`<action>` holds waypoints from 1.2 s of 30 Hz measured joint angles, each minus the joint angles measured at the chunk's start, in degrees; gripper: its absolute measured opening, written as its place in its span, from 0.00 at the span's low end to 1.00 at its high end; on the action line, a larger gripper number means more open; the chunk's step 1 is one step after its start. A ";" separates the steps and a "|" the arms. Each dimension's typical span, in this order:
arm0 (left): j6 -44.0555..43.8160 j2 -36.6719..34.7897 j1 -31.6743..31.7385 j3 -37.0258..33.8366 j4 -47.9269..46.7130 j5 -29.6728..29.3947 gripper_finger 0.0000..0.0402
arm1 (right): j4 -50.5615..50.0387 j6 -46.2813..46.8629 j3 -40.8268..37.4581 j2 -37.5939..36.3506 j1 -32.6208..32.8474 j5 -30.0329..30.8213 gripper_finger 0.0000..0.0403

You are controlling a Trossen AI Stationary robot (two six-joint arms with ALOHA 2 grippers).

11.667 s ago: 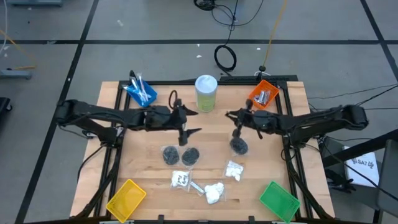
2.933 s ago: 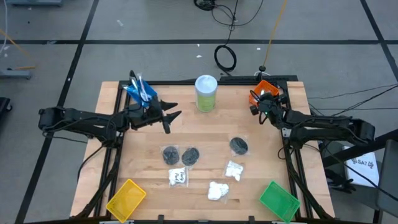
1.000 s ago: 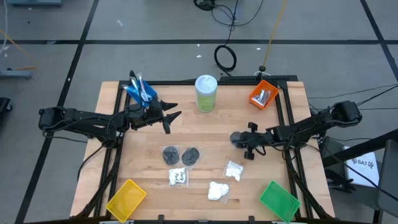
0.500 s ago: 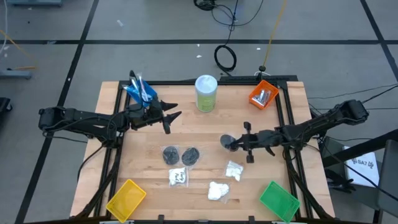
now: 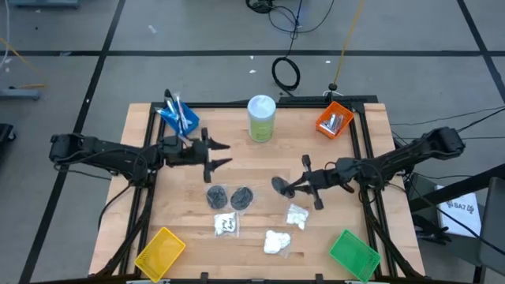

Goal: Pick & Place Travel size toiletries
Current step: Put the black hairbrush into the yellow bin

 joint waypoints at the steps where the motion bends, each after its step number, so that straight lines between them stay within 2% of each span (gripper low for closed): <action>1: 2.31 0.94 -1.08 0.00 1.13 0.12 0.50 | 1.70 0.17 0.00 0.61 0.00 -1.42 0.00; 6: 15.55 9.63 -6.33 0.75 8.68 0.22 0.50 | 12.20 1.67 0.02 5.05 -0.08 -9.37 0.00; 9: 19.54 16.80 -8.48 3.47 14.69 0.33 0.50 | 17.31 3.93 0.02 7.93 -0.31 -12.97 0.00; 14: 19.35 26.96 -10.05 12.75 18.87 0.69 0.50 | 20.80 5.23 0.04 10.69 -0.32 -14.07 0.00; 21: 18.27 37.72 -10.56 24.33 18.62 8.08 0.50 | 21.91 6.23 0.04 10.95 -0.34 -16.31 0.00; 26: 18.26 41.03 -10.75 26.86 18.37 9.53 0.50 | 22.30 6.52 0.05 10.93 -0.34 -17.11 0.00; 36: 15.71 41.64 -11.10 27.36 19.18 19.03 0.50 | 21.84 6.12 0.06 10.93 -0.34 -17.02 0.00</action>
